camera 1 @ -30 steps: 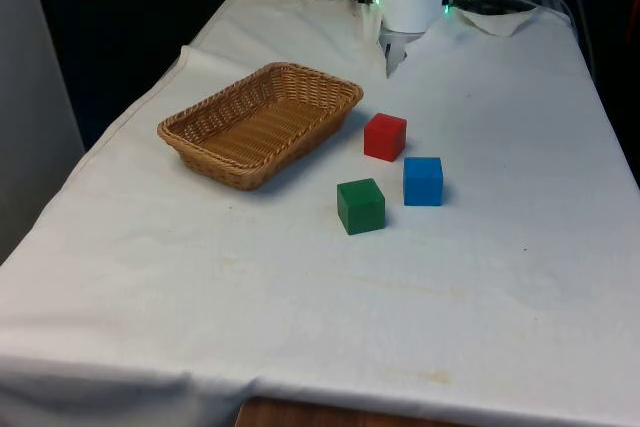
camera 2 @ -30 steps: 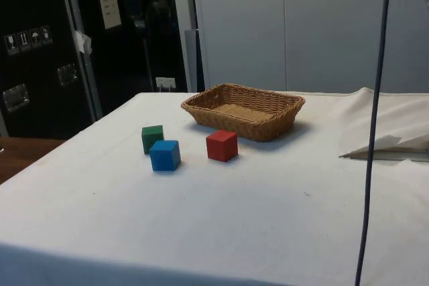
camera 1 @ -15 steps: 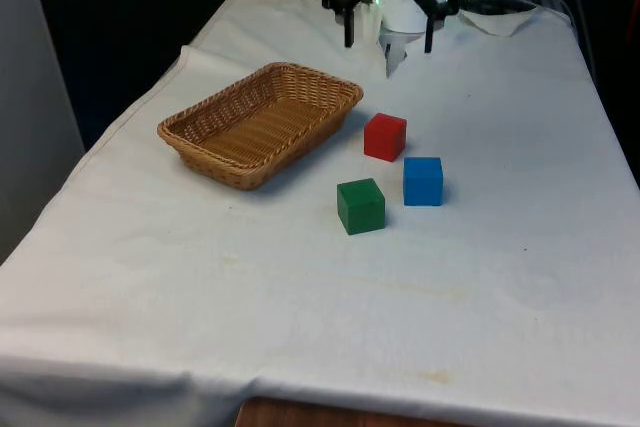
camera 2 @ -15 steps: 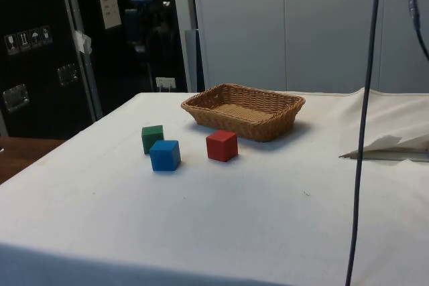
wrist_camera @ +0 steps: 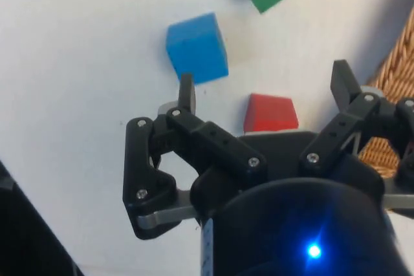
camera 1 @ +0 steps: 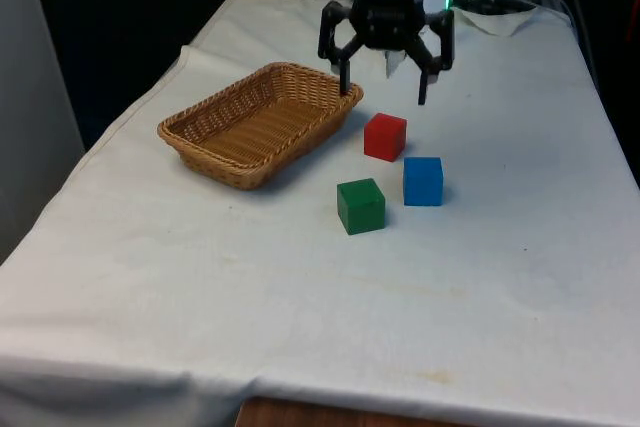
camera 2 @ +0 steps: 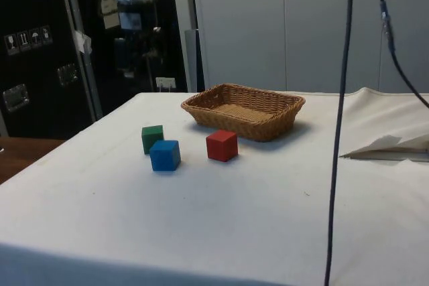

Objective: Pick up exactly two blocks and place them into the basket.

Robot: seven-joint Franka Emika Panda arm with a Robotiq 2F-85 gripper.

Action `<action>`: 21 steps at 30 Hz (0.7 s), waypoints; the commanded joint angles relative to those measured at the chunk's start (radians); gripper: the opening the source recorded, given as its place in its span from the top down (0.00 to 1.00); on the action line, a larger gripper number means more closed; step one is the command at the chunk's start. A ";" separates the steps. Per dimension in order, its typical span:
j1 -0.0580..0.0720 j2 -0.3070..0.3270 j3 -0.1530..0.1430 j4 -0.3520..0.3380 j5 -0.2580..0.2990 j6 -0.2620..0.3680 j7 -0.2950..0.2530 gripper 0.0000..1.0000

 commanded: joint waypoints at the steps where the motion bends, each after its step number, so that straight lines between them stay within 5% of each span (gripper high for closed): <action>1: -0.001 0.012 -0.003 0.005 0.004 0.005 -0.003 0.00; 2: -0.011 0.024 0.000 0.009 0.018 0.016 -0.016 0.00; 7: -0.017 0.064 -0.016 0.015 0.040 0.042 -0.046 0.00; 10: -0.011 0.081 -0.033 0.013 0.045 0.052 -0.056 0.00; 14: -0.022 0.107 -0.028 0.021 0.065 0.068 -0.073 0.00; 21: -0.018 0.154 -0.026 0.046 0.093 0.088 -0.068 0.00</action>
